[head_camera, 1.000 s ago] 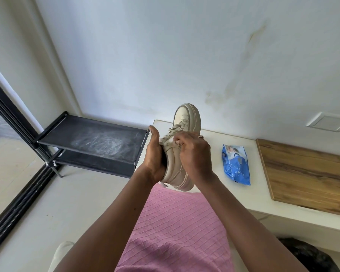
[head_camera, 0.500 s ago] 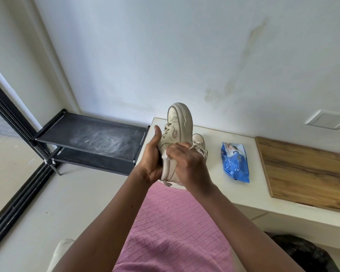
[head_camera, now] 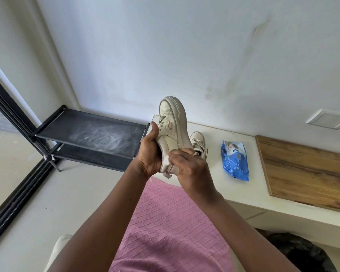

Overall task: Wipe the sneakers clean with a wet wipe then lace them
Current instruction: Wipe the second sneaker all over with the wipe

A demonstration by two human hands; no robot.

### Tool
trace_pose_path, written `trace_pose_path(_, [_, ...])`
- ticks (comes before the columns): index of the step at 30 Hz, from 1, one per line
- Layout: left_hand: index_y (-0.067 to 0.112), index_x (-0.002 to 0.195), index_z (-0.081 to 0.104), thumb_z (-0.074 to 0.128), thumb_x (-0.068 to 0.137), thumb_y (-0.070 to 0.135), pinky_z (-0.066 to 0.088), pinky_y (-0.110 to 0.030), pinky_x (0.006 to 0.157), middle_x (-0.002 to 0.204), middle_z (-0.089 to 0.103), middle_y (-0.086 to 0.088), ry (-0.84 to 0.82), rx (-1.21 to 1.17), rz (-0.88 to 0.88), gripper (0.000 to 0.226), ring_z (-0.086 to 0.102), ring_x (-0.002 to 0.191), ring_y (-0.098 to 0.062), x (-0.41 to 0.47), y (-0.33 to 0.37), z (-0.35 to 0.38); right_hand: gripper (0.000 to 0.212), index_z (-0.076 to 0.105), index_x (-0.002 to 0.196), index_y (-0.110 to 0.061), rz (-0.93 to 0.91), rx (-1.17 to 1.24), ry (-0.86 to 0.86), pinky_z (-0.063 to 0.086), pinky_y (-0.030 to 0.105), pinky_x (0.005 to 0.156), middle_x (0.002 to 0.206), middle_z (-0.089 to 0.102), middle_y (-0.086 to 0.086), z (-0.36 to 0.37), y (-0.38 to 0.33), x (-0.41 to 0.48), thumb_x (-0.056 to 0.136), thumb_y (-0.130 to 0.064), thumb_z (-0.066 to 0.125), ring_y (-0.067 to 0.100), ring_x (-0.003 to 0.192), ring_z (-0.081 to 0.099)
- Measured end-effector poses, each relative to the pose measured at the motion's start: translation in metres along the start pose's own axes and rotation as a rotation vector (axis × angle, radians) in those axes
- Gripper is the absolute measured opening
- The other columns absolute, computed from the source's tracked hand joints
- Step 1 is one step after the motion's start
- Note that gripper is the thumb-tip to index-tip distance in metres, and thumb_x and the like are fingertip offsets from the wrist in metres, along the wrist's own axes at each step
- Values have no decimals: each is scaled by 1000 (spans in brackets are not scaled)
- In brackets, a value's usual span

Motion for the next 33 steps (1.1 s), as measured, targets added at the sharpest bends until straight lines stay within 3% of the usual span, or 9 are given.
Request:
trace_pose_path(4, [2, 109, 68, 23, 92, 62, 53, -41, 89, 111, 64, -23, -27, -20, -20, 77, 64, 102, -33, 0, -1, 1, 30, 63, 78, 0, 35, -55, 17, 53, 34, 60, 82, 66, 8, -1, 4, 12, 60, 22, 62, 27, 76, 61])
trace_pose_path(8, [3, 116, 63, 23, 93, 58, 50, -42, 92, 116, 63, -20, -12, -16, -24, 72, 63, 106, -31, 2, -2, 4, 24, 62, 74, -4, 161, -70, 88, 50, 30, 56, 75, 66, 7, -1, 10, 37, 63, 17, 56, 27, 68, 61])
trace_pose_path(11, [3, 118, 61, 24, 93, 58, 51, -42, 92, 115, 63, -20, -7, -10, -18, 72, 62, 106, -31, 3, 0, 5, 26, 63, 74, -4, 199, -36, 111, 47, 29, 62, 75, 68, 5, 2, 11, 41, 63, 19, 59, 25, 68, 62])
trace_pose_path(15, [2, 121, 54, 19, 94, 59, 56, -37, 82, 109, 66, -20, 22, 61, 6, 72, 66, 98, -31, 3, 4, 8, 28, 63, 75, -3, 175, 12, 126, 50, 31, 60, 77, 68, 4, 4, 4, 23, 65, 22, 53, 23, 72, 63])
trace_pose_path(21, [2, 132, 48, 23, 92, 63, 53, -39, 88, 114, 62, -22, 109, 64, 8, 77, 63, 102, -33, 6, 8, 2, 26, 65, 78, 0, 75, 6, 98, 54, 31, 66, 81, 68, 7, 10, -11, 5, 75, 5, 40, 27, 77, 64])
trace_pose_path(25, [2, 129, 48, 22, 90, 66, 49, -39, 93, 111, 61, -21, 81, 67, -28, 79, 61, 104, -32, 4, 7, 3, 21, 63, 75, -3, 88, 35, 133, 53, 30, 59, 77, 67, 6, 8, -10, 26, 76, 1, 43, 25, 70, 62])
trace_pose_path(28, [2, 123, 49, 23, 87, 69, 52, -35, 88, 106, 61, -17, 75, 89, -67, 80, 60, 103, -29, 3, 7, 2, 25, 66, 72, -5, 169, 21, 202, 48, 25, 54, 75, 68, 5, 6, -13, 43, 79, -9, 42, 24, 63, 63])
trace_pose_path(31, [0, 96, 64, 21, 88, 70, 56, -30, 76, 86, 68, -16, 76, 142, -66, 82, 67, 85, -27, 4, 10, 1, 23, 67, 77, -6, 122, 19, 172, 50, 27, 62, 80, 69, 4, 8, -15, 40, 81, -6, 44, 21, 70, 64])
trace_pose_path(33, [1, 95, 66, 23, 91, 65, 58, -32, 72, 83, 70, -17, 92, 138, -22, 77, 70, 80, -27, 7, 12, 1, 20, 66, 80, -3, 39, 57, 110, 53, 32, 67, 85, 68, 4, 10, -13, 27, 79, 5, 49, 21, 77, 64])
Point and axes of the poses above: each hand's wrist, its own x-axis towards the middle knuckle, its own z-axis out of the palm, y = z × x, the point moved 1 cm from there along x, towards the middle knuckle
